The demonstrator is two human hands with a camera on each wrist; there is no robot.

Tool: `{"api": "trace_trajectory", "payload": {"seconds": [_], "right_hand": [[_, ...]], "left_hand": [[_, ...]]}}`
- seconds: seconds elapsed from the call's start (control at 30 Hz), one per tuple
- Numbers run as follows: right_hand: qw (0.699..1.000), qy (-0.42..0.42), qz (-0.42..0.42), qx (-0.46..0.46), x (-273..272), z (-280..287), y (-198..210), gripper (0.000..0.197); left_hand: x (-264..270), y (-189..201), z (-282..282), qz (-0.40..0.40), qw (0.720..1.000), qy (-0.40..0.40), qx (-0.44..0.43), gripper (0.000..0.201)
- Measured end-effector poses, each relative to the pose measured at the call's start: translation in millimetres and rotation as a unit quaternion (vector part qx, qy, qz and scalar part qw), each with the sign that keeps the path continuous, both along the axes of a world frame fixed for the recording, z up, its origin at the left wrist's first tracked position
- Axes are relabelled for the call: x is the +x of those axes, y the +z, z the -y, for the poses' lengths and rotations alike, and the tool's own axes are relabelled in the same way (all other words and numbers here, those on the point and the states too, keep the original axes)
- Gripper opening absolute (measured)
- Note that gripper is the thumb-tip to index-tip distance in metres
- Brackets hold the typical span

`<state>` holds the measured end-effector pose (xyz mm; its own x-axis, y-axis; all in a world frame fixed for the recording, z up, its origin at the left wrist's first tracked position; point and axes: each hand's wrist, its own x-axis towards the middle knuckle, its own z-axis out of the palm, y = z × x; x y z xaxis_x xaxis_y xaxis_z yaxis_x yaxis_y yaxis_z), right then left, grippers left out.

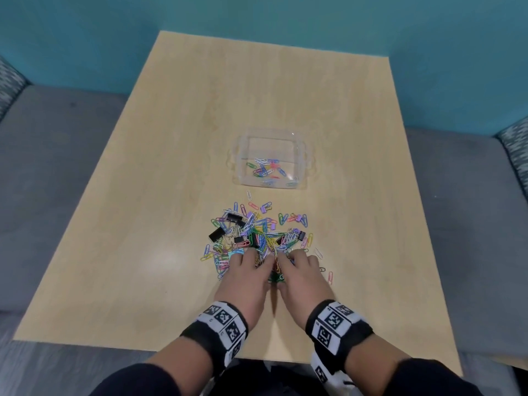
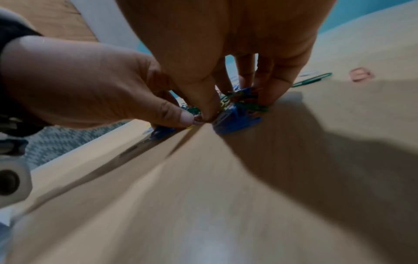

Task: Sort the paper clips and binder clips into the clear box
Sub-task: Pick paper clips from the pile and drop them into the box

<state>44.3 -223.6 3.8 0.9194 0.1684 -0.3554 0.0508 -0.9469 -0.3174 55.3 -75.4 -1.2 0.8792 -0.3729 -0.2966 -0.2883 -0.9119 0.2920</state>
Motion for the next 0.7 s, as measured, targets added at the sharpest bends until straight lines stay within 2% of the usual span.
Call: {"api": "trace_trajectory", "payload": {"seconds": [0.17, 0.23, 0.47, 0.57, 0.7], "right_hand": [[0.999, 0.047, 0.007, -0.023, 6, 7, -2, 0.045], [0.998, 0.066, 0.005, -0.024, 8, 10, 3, 0.04], [0.997, 0.076, -0.013, -0.004, 15, 15, 8, 0.04], [0.998, 0.06, -0.022, -0.002, 15, 19, 2, 0.034], [0.998, -0.022, -0.042, 0.036, 20, 25, 1, 0.015]], "left_hand": [[10, -10, -7, 0.006, 1.0, -0.019, -0.011, 0.051], [13, -12, -11, 0.016, 0.999, -0.027, -0.009, 0.043], [18, -16, -19, 0.011, 0.999, -0.04, -0.02, 0.028], [19, -11, -22, -0.015, 0.998, -0.047, -0.037, 0.026], [21, -5, -25, -0.028, 0.998, -0.008, -0.059, 0.024]]}}
